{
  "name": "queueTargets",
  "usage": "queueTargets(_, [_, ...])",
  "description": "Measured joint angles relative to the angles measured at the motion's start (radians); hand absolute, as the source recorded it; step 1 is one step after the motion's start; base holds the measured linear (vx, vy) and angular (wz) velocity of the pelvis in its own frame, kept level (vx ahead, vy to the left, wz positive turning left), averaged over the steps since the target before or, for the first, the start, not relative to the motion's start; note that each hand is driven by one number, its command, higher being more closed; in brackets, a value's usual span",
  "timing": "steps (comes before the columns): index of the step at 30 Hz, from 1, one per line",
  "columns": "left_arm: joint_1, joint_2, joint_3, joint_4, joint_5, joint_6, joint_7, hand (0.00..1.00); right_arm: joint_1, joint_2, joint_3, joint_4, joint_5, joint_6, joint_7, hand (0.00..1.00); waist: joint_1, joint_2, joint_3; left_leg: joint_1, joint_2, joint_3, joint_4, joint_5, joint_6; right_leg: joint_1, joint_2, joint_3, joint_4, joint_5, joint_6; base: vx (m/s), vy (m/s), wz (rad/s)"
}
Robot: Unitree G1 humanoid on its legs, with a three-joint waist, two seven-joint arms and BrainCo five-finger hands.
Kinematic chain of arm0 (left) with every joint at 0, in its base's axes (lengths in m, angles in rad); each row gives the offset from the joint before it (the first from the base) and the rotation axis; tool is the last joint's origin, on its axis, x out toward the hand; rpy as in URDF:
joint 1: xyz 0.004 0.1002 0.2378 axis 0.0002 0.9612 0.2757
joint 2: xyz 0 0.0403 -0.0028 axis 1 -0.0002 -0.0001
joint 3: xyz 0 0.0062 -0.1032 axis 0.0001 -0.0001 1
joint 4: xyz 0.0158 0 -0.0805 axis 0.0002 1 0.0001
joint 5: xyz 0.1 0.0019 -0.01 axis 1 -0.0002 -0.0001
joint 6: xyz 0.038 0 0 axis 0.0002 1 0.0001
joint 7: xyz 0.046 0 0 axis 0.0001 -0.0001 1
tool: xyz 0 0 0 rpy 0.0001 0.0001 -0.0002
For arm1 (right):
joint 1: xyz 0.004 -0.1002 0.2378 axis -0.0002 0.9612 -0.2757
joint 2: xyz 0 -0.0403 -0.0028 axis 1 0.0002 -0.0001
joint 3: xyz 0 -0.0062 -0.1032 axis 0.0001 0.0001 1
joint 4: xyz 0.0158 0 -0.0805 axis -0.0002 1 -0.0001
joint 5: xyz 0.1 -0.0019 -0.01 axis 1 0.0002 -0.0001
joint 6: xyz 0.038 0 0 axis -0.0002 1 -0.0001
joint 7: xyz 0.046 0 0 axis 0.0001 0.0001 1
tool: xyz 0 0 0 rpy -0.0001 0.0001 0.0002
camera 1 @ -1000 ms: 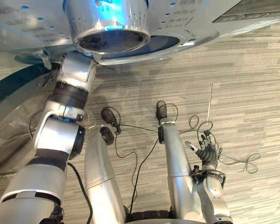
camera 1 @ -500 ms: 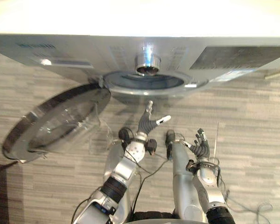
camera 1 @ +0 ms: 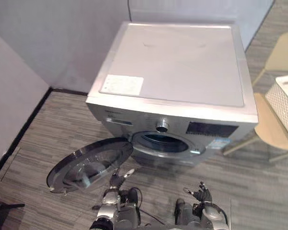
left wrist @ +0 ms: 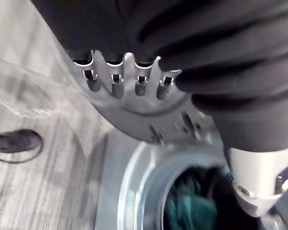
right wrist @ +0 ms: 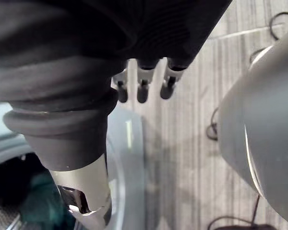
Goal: Pick up the laundry basket with both hands and put the clothes into the washing machine.
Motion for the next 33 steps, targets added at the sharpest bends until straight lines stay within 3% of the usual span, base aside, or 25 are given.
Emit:
queueTargets(1, [0.013, -0.009, 0.024, 0.002, 0.001, 0.006, -0.002, 0.00, -0.005, -0.002, -0.012, 0.014, -0.012, 0.002, 0.008, 0.00, 0.002, 0.001, -0.003, 0.000, 0.001, 0.005, 0.007, 0.013, -0.010, 0.012, -0.001, -0.013, 0.001, 0.001, -0.002, 0.02, -0.028, 0.48])
queueTargets(2, [0.038, -0.006, 0.045, 0.005, 0.001, 0.012, -0.006, 0.00, -0.012, -0.006, -0.027, 0.039, -0.023, 0.009, 0.015, 0.00, 0.003, -0.009, -0.023, 0.005, -0.006, 0.002, -0.018, 0.056, -0.044, 0.018, -0.010, -0.045, -0.009, 0.016, -0.032, -0.02, -0.016, 0.34])
queueTargets(3, [0.047, 0.000, 0.064, 0.006, -0.002, 0.016, -0.007, 0.00, -0.011, 0.007, -0.031, 0.052, -0.025, 0.010, 0.024, 0.00, 0.003, -0.017, -0.030, 0.008, -0.008, 0.013, 0.011, 0.037, -0.030, 0.021, -0.025, -0.073, -0.023, 0.022, -0.047, -0.09, -0.011, 0.40])
queueTargets(4, [0.058, -0.015, 0.094, 0.008, -0.002, 0.028, -0.007, 0.00, -0.012, 0.012, -0.056, 0.058, -0.038, 0.009, 0.036, 0.00, 0.007, -0.016, -0.029, -0.048, 0.043, 0.082, 0.347, -0.111, 0.054, 0.050, -0.031, -0.092, -0.018, 0.017, -0.057, -0.09, 0.026, 0.31])
queueTargets(5, [0.066, -0.027, 0.111, 0.003, -0.002, 0.030, -0.008, 0.00, 0.001, 0.007, -0.075, 0.064, -0.050, 0.021, 0.044, 0.00, 0.016, -0.011, -0.032, -0.058, 0.106, 0.103, 0.620, -0.143, 0.056, 0.083, -0.029, -0.105, 0.001, 0.013, -0.063, -0.08, 0.052, 0.26])
queueTargets(7, [0.066, -0.040, 0.108, -0.003, -0.002, 0.030, -0.010, 0.00, 0.012, -0.003, -0.102, 0.061, -0.051, 0.026, 0.053, 0.00, 0.013, 0.001, -0.053, -0.029, 0.156, 0.106, 0.754, -0.140, 0.052, 0.091, -0.040, -0.120, 0.012, 0.013, -0.063, -0.05, 0.139, 0.27])
queueTargets(8, [0.063, -0.042, 0.102, -0.003, -0.002, 0.027, -0.012, 0.00, 0.015, -0.001, -0.131, 0.062, -0.050, 0.029, 0.055, 0.00, -0.003, 0.003, -0.064, 0.007, 0.196, 0.107, 0.768, -0.139, 0.054, 0.093, -0.054, -0.140, 0.013, 0.015, -0.058, -0.15, 0.264, 0.56])
queueTargets(9, [0.052, -0.042, 0.101, -0.001, -0.003, 0.026, -0.011, 0.00, 0.022, 0.009, -0.177, 0.066, -0.049, 0.030, 0.056, 0.00, -0.013, 0.005, -0.073, 0.062, 0.243, 0.115, 0.699, -0.133, 0.059, 0.092, -0.064, -0.159, 0.010, 0.028, -0.038, -0.14, 0.242, 0.57])
queueTargets(10, [0.049, -0.042, 0.100, 0.000, -0.003, 0.026, -0.011, 0.00, 0.024, 0.010, -0.204, 0.072, -0.048, 0.030, 0.056, 0.00, -0.014, 0.009, -0.084, 0.085, 0.256, 0.120, 0.620, -0.098, 0.067, 0.085, -0.066, -0.164, 0.008, 0.035, -0.025, -0.16, 0.312, 0.60])
queueTargets(11, [0.051, -0.038, 0.090, 0.002, -0.004, 0.027, -0.010, 0.00, 0.010, 0.007, -0.250, 0.110, -0.048, 0.035, 0.058, 0.00, -0.028, 0.005, -0.111, 0.123, 0.201, 0.129, 0.483, -0.151, 0.007, 0.069, -0.077, -0.169, -0.023, 0.061, 0.005, -0.10, 0.228, 0.69])
queueTargets(12, [0.063, -0.008, 0.060, 0.000, -0.005, 0.027, -0.006, 0.00, 0.009, 0.018, -0.259, 0.158, -0.048, 0.046, 0.066, 0.00, -0.042, -0.029, -0.137, 0.134, 0.146, 0.112, 0.351, -0.158, -0.004, 0.062, -0.076, -0.150, -0.087, 0.081, 0.008, -0.09, 0.205, 1.11])
queueTargets(13, [0.062, 0.025, 0.001, -0.016, -0.010, 0.028, -0.007, 0.00, 0.011, 0.022, -0.265, 0.199, -0.048, 0.050, 0.072, 0.00, -0.060, -0.051, -0.147, 0.155, 0.114, 0.088, 0.229, -0.162, -0.023, 0.067, -0.059, -0.147, -0.150, 0.140, -0.016, -0.06, 0.113, 1.09])
queueTargets(14, [0.057, 0.035, -0.035, -0.030, -0.009, 0.028, -0.007, 0.00, 0.006, 0.022, -0.279, 0.211, -0.042, 0.050, 0.073, 0.00, -0.061, -0.048, -0.146, 0.163, 0.110, 0.077, 0.175, -0.173, -0.040, 0.072, -0.057, -0.168, -0.173, 0.161, -0.018, -0.08, 0.184, 1.08])
queueTargets(15, [0.056, 0.053, -0.113, -0.088, -0.009, 0.026, -0.009, 0.00, -0.004, 0.019, -0.290, 0.223, -0.041, 0.052, 0.071, 0.00, -0.058, -0.045, -0.144, 0.172, 0.109, 0.065, 0.102, -0.194, -0.071, 0.082, -0.053, -0.203, -0.202, 0.181, 0.001, -0.08, 0.199, 0.74])
queueTargets(17, [0.068, 0.067, -0.199, -0.185, -0.009, 0.025, -0.010, 0.00, -0.007, 0.011, -0.288, 0.239, -0.041, 0.051, 0.073, 0.00, -0.057, -0.034, -0.138, 0.182, 0.095, 0.045, 0.035, -0.196, -0.076, 0.090, -0.062, -0.239, -0.215, 0.199, 0.006, -0.09, 0.196, 0.66])
queueTargets(20, [0.167, 0.077, -0.289, -0.495, -0.007, -0.019, -0.036, 0.00, -0.036, 0.004, -0.256, 0.241, -0.038, 0.047, 0.070, 0.00, -0.049, -0.024, -0.139, 0.212, 0.062, 0.035, -0.074, -0.168, -0.071, 0.088, -0.082, -0.246, -0.241, 0.235, 0.015, -0.15, 0.130, 0.23])
queueTargets(23, [0.234, 0.086, -0.289, -0.687, -0.006, -0.056, -0.054, 0.00, -0.067, 0.000, -0.203, 0.235, -0.038, 0.041, 0.068, 0.00, -0.043, -0.024, -0.133, 0.220, 0.038, 0.051, -0.137, -0.122, -0.060, 0.070, -0.094, -0.231, -0.274, 0.274, 0.018, -0.16, 0.030, -0.17])
queueTargets(25, [0.259, 0.089, -0.253, -0.782, -0.001, -0.071, -0.048, 0.00, -0.088, 0.002, -0.148, 0.227, -0.040, 0.041, 0.066, 0.00, -0.017, -0.029, -0.105, 0.229, 0.035, 0.100, -0.137, -0.118, -0.058, 0.054, -0.090, -0.182, -0.292, 0.300, 0.022, -0.21, -0.001, -0.59])
queueTargets(27, [0.262, 0.092, -0.184, -0.872, 0.023, -0.084, -0.022, 0.00, -0.084, 0.014, -0.075, 0.196, -0.044, 0.039, 0.066, 0.00, -0.001, -0.055, -0.088, 0.231, 0.042, 0.144, -0.132, -0.131, -0.067, 0.045, -0.082, -0.146, -0.306, 0.297, 0.039, -0.25, -0.034, -0.58])
queueTargets(28, [0.261, 0.096, -0.140, -0.929, 0.035, -0.092, 0.002, 0.00, -0.077, 0.025, -0.052, 0.166, -0.052, 0.038, 0.066, 0.00, -0.003, -0.074, -0.084, 0.226, 0.042, 0.157, -0.127, -0.131, -0.066, 0.027, -0.079, -0.129, -0.304, 0.250, 0.079, -0.18, -0.028, -0.36])
queueTargets(29, [0.259, 0.096, -0.124, -0.951, 0.041, -0.095, 0.015, 0.00, -0.071, 0.025, -0.044, 0.146, -0.052, 0.036, 0.067, 0.00, -0.004, -0.074, -0.085, 0.213, 0.045, 0.152, -0.122, -0.133, -0.062, 0.016, -0.078, -0.129, -0.295, 0.201, 0.126, -0.12, -0.044, -0.34])
queueTargets(30, [0.250, 0.079, -0.095, -0.989, 0.056, -0.103, 0.033, 0.00, -0.063, 0.014, -0.047, 0.117, -0.052, 0.028, 0.068, 0.00, -0.002, -0.030, -0.084, 0.193, 0.093, 0.141, -0.115, -0.134, -0.036, -0.011, -0.053, -0.098, -0.210, 0.170, 0.124, -0.09, -0.044, -0.14])
queueTargets(31, [0.243, 0.070, -0.085, -1.002, 0.067, -0.106, 0.045, 0.00, -0.059, 0.014, -0.047, 0.115, -0.052, 0.028, 0.069, 0.00, -0.008, -0.031, -0.078, 0.186, 0.101, 0.139, -0.112, -0.134, -0.036, -0.041, -0.051, -0.047, -0.084, 0.174, 0.067, -0.09, -0.068, 0.18])
queueTargets(32, [0.210, 0.082, -0.063, -1.005, 0.070, -0.111, 0.067, 0.00, -0.027, 0.020, -0.048, 0.093, -0.051, 0.026, 0.072, 0.00, -0.005, -0.059, -0.079, 0.173, 0.094, 0.109, -0.106, -0.134, -0.040, -0.057, -0.042, 0.003, 0.123, 0.149, 0.044, -0.07, -0.044, 0.48])
queueTargets(33, [0.188, 0.089, -0.050, -1.004, 0.070, -0.110, 0.089, 0.00, -0.017, 0.023, -0.049, 0.086, -0.051, 0.026, 0.072, 0.00, -0.004, -0.082, -0.080, 0.169, 0.093, 0.090, -0.105, -0.127, -0.049, -0.061, -0.031, 0.023, 0.148, 0.145, 0.043, -0.04, -0.038, 0.62])
